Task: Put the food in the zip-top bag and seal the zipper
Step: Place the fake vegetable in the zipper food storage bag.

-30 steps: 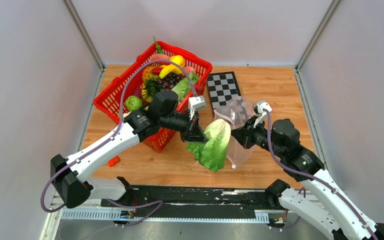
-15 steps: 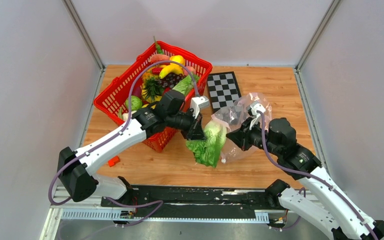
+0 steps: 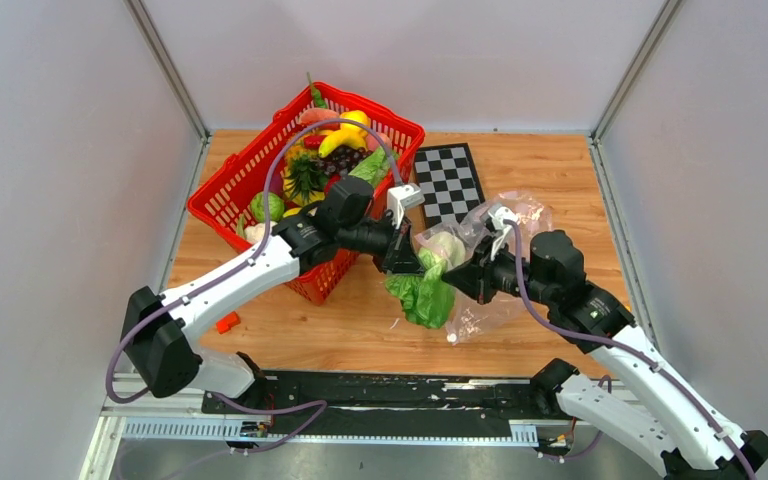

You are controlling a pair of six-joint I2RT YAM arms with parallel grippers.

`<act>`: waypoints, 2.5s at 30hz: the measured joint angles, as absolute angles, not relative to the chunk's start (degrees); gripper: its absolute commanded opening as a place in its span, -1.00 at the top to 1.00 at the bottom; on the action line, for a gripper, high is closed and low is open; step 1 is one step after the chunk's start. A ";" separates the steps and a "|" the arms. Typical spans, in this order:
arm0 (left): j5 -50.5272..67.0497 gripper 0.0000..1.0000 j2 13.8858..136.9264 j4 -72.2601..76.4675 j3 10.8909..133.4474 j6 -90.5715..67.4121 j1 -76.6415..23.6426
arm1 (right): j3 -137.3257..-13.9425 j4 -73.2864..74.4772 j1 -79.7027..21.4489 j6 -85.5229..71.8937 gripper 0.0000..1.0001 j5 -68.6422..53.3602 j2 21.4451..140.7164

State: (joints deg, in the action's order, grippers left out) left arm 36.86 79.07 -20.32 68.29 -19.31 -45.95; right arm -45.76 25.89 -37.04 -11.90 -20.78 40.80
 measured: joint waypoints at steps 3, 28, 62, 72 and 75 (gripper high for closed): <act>34.74 1.00 79.85 -20.67 68.29 -19.16 -46.04 | -45.76 25.85 -37.06 -11.90 1.00 -24.97 41.36; 16.78 1.00 73.34 11.99 52.51 -46.00 -46.92 | -42.70 16.43 -36.93 -28.77 1.00 -17.21 38.79; -3.68 0.95 73.54 7.35 60.47 -38.06 -58.35 | -42.37 11.81 -36.99 -41.21 1.00 -14.57 35.73; -14.59 0.85 74.78 3.16 63.40 -32.80 -60.03 | -41.93 7.55 -36.93 -49.78 1.00 -17.76 39.51; -13.19 0.76 76.86 1.10 65.73 -30.37 -60.05 | -41.74 6.59 -36.93 -50.68 1.00 -18.87 39.66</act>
